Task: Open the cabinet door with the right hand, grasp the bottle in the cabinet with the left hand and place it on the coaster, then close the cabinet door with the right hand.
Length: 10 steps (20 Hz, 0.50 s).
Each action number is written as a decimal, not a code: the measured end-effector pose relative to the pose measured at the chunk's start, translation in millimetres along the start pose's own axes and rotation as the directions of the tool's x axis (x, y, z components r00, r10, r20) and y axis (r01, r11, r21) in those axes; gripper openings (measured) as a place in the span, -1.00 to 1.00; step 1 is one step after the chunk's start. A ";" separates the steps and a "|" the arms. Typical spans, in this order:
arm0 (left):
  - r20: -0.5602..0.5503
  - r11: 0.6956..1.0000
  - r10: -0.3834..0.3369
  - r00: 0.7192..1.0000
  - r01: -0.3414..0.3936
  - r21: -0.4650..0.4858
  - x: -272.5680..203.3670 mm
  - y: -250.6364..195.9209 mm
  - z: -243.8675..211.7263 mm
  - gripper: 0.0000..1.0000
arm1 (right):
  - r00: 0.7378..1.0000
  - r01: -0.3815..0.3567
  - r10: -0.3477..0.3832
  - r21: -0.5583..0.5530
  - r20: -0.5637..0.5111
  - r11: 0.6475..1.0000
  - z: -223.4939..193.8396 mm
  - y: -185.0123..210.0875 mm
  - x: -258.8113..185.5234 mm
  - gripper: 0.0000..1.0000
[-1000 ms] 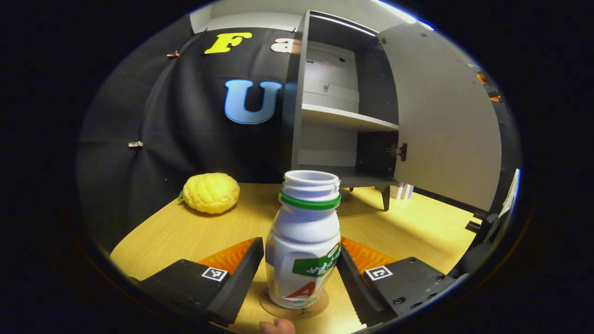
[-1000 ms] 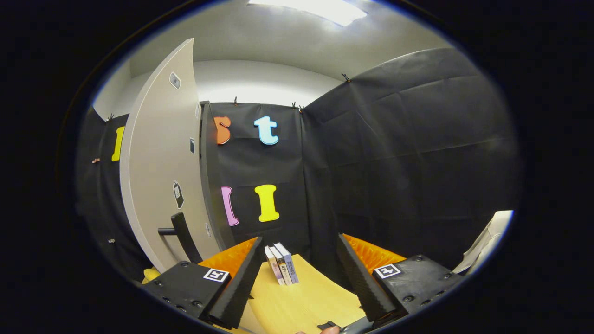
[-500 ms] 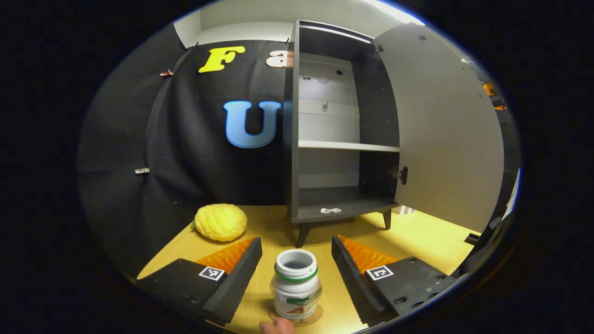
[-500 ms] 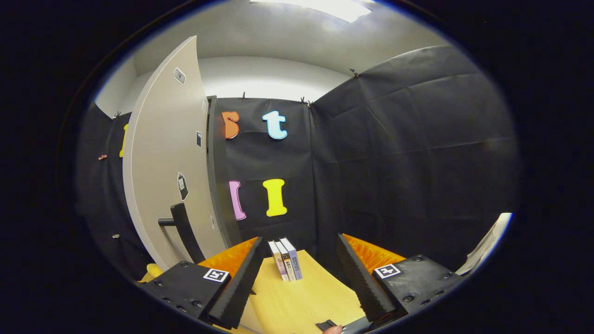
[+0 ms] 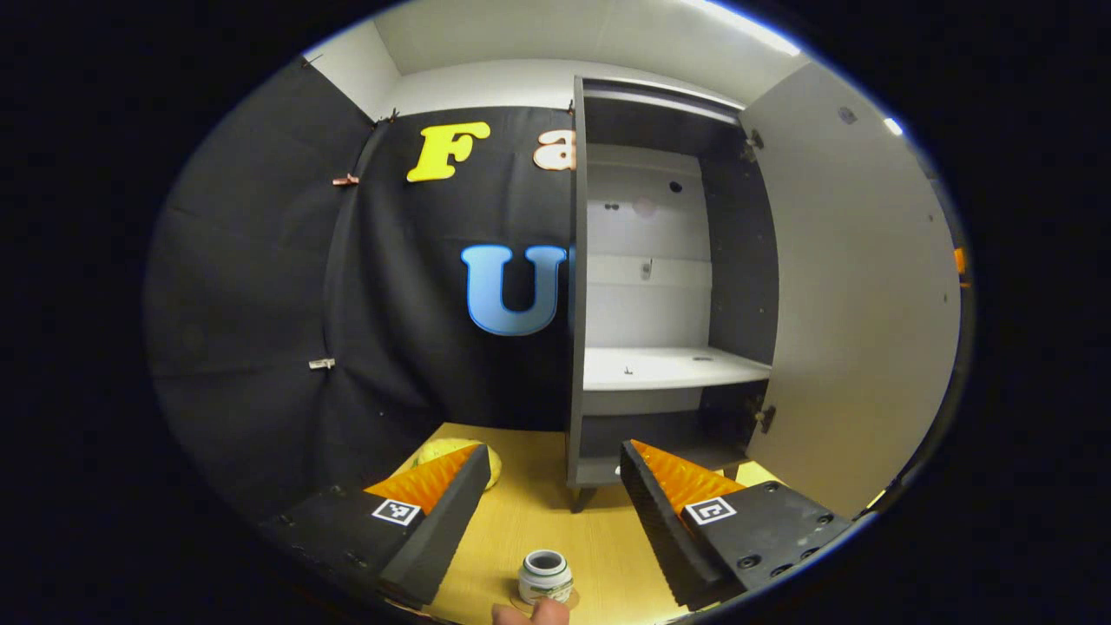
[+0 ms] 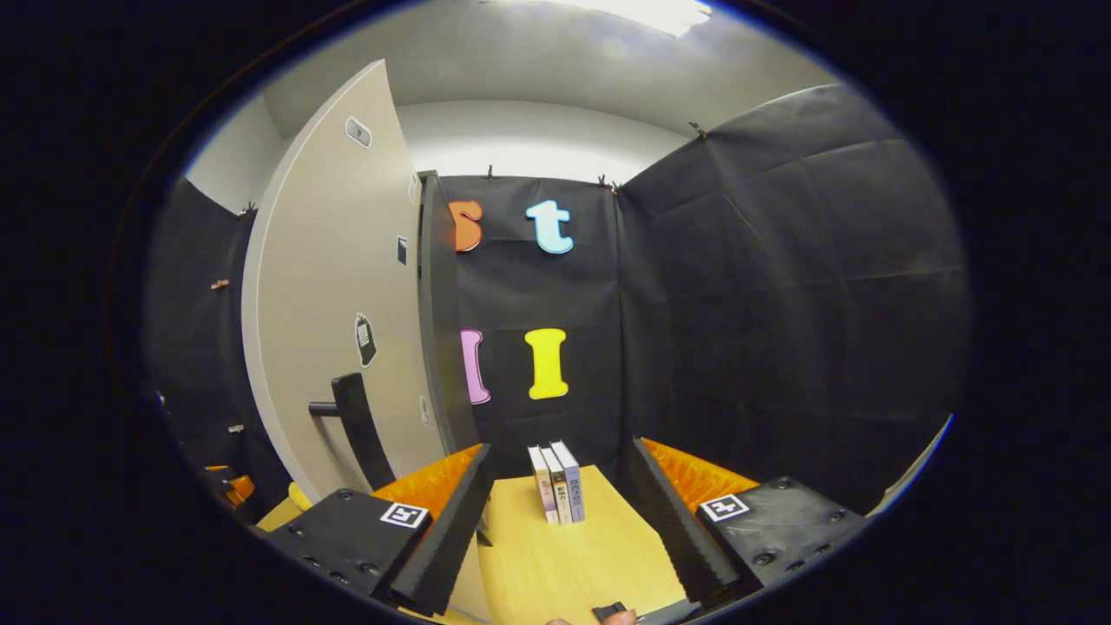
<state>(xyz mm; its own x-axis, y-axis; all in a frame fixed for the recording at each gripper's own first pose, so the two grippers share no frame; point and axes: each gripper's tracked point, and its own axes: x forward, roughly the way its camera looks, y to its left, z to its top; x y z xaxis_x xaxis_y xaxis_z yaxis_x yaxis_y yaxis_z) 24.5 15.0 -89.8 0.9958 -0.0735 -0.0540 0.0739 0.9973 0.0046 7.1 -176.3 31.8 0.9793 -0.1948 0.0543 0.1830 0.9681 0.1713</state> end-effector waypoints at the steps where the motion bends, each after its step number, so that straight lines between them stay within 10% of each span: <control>1: 0.010 1.000 0.005 1.000 -0.004 -0.011 -4.3 1.3 14.4 0.89 | 1.000 -0.007 0.007 -0.001 -0.008 1.000 -1.4 2.3 0.7 0.94; 10: 0.041 1.000 0.020 0.999 -0.019 -0.018 -28.2 14.3 73.2 0.89 | 0.998 -0.067 0.067 0.005 0.003 0.998 0.0 36.8 -5.0 0.95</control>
<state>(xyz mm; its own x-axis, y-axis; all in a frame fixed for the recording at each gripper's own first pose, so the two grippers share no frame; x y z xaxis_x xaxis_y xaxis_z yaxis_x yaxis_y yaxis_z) 1.3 30.7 -15.0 0.9984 -0.0543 -0.0130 0.0541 0.9985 -0.0123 8.9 -139.7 37.8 0.9892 -0.1299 0.0682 0.1166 0.9781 0.1725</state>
